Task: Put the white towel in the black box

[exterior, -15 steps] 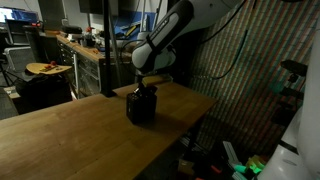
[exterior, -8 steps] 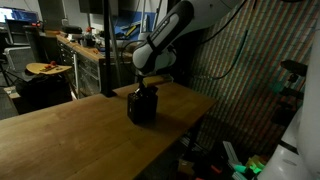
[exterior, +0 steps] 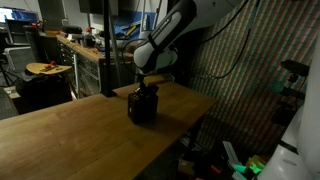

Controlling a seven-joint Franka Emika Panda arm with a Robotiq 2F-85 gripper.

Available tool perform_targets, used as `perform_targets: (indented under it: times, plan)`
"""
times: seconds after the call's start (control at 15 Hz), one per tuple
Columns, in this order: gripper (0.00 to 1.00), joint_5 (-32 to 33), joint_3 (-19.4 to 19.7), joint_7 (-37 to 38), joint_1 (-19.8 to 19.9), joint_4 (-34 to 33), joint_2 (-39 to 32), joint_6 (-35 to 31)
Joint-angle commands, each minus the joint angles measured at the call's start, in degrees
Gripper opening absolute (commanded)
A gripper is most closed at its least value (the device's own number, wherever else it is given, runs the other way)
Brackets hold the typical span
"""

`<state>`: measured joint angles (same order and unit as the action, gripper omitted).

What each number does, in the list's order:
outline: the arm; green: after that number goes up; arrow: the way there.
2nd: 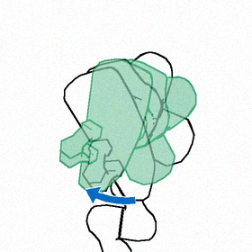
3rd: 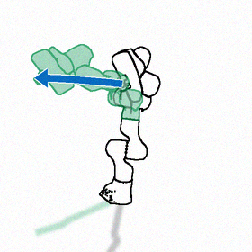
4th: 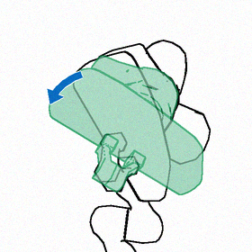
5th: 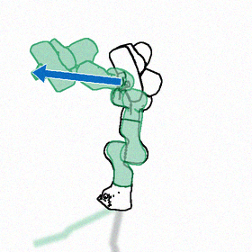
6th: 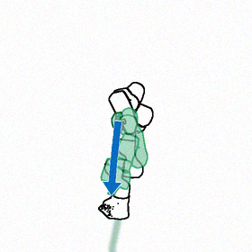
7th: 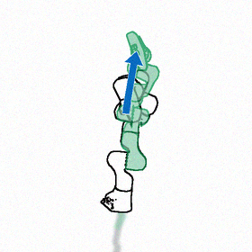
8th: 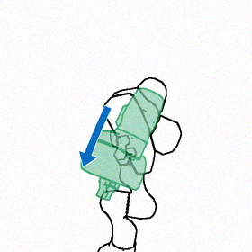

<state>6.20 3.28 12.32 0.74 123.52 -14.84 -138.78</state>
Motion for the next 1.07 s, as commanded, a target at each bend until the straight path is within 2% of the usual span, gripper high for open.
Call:
perform_targets:
  times: [0.0, 0.53, 1.0]
  plan:
    - [0.08, 1.02, 0.63, 0.26, -0.52, 3.02, 4.15, -0.79]
    - [0.08, 4.37, 0.08, 0.52, -0.76, 6.28, 9.31, -1.32]
    - [0.08, 4.25, -0.47, 0.15, -0.54, 8.78, 13.02, -2.18]
